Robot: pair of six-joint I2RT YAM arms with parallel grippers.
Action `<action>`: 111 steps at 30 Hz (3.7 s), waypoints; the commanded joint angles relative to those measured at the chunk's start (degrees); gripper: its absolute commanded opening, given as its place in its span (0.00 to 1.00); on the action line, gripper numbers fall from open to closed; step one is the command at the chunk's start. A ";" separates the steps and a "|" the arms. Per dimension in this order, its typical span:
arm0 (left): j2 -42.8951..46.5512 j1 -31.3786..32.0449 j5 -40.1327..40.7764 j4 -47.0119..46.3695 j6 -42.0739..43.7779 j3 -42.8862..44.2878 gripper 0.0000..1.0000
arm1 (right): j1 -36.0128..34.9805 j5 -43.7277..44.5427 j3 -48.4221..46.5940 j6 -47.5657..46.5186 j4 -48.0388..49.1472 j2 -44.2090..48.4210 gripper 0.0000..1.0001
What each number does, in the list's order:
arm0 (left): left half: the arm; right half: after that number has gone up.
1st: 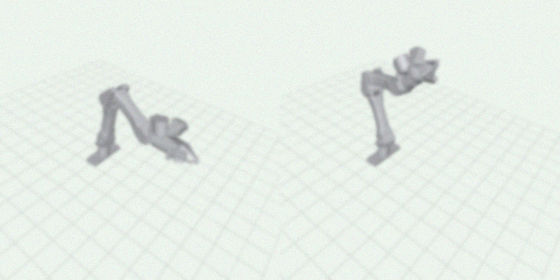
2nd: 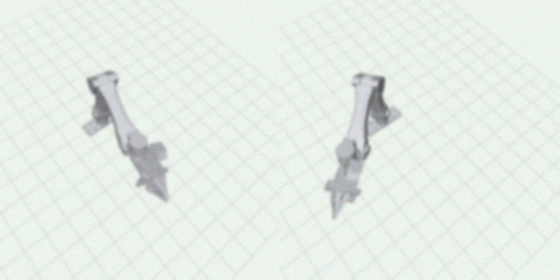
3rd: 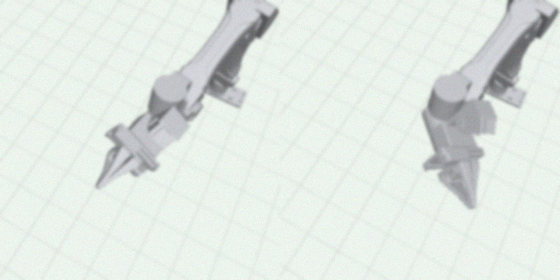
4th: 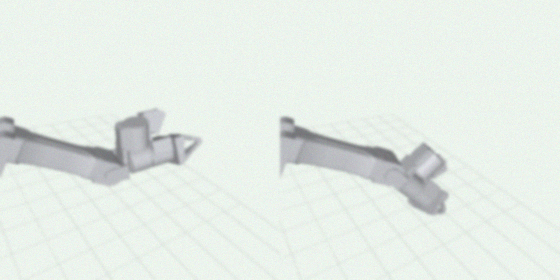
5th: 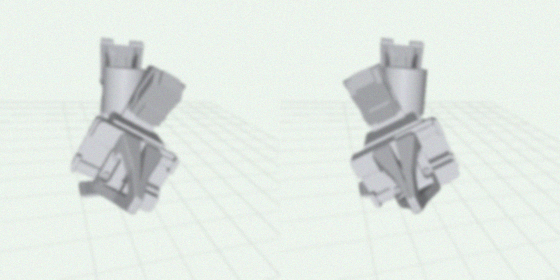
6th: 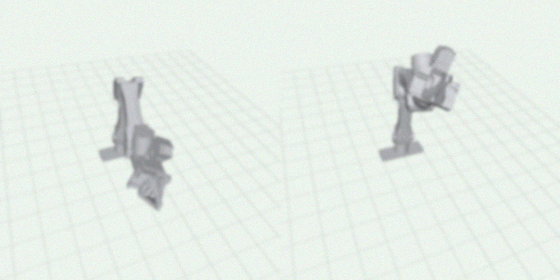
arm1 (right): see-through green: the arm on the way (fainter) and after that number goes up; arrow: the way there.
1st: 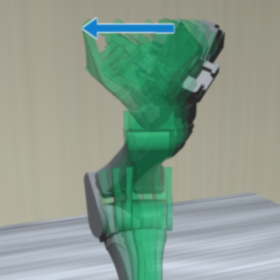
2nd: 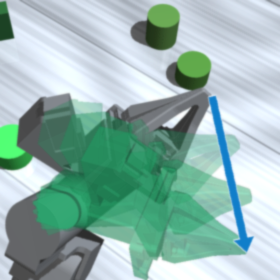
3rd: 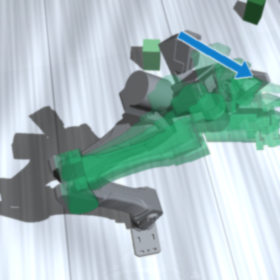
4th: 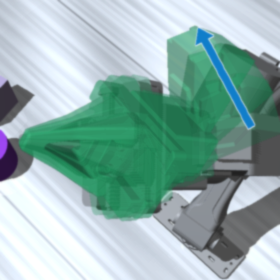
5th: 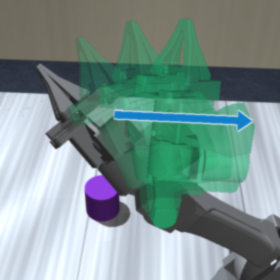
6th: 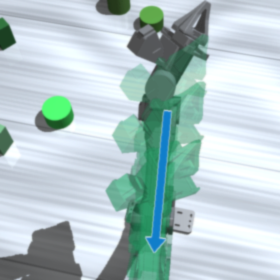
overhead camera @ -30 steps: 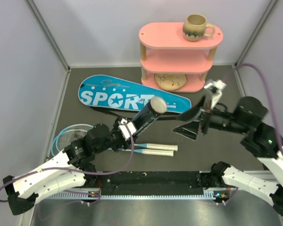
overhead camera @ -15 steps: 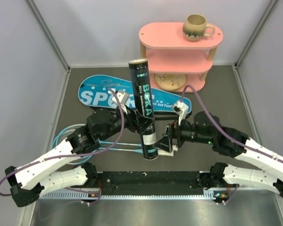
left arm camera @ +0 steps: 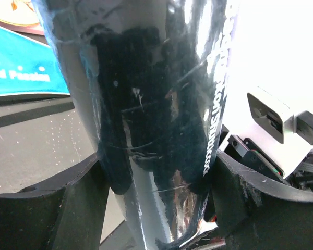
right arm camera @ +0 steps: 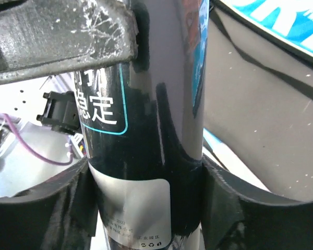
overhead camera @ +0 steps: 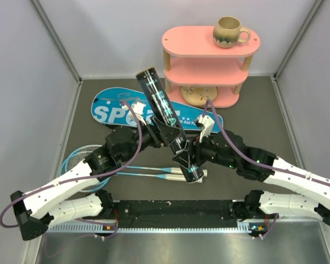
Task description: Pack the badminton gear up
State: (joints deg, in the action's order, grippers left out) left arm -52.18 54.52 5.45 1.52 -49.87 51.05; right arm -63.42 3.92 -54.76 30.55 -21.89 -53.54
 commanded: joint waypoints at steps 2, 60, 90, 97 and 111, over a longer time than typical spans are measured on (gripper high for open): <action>1.82 -0.73 0.70 -5.74 -1.91 0.11 0.74 | 0.75 10.93 1.15 -0.22 1.76 1.15 0.42; 43.92 -0.91 6.32 41.63 15.94 -0.33 0.96 | 44.81 34.30 -8.68 -8.65 -19.86 -21.15 0.99; 35.84 -0.91 13.80 38.12 -5.24 -14.57 0.87 | 20.26 14.26 -23.37 -61.56 13.61 -60.27 0.72; 34.08 -0.82 15.46 38.12 -5.33 -13.87 0.88 | 17.98 20.24 -22.67 -69.21 23.10 -65.29 0.61; 18.35 -3.80 23.04 33.94 6.70 -4.73 0.88 | 15.16 15.19 -26.78 -51.94 8.93 -57.12 0.00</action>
State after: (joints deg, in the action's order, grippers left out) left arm -29.61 53.17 28.14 41.71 -48.93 43.53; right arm -48.53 25.80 -76.29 -33.15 -4.16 -118.15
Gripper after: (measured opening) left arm 0.918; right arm 0.015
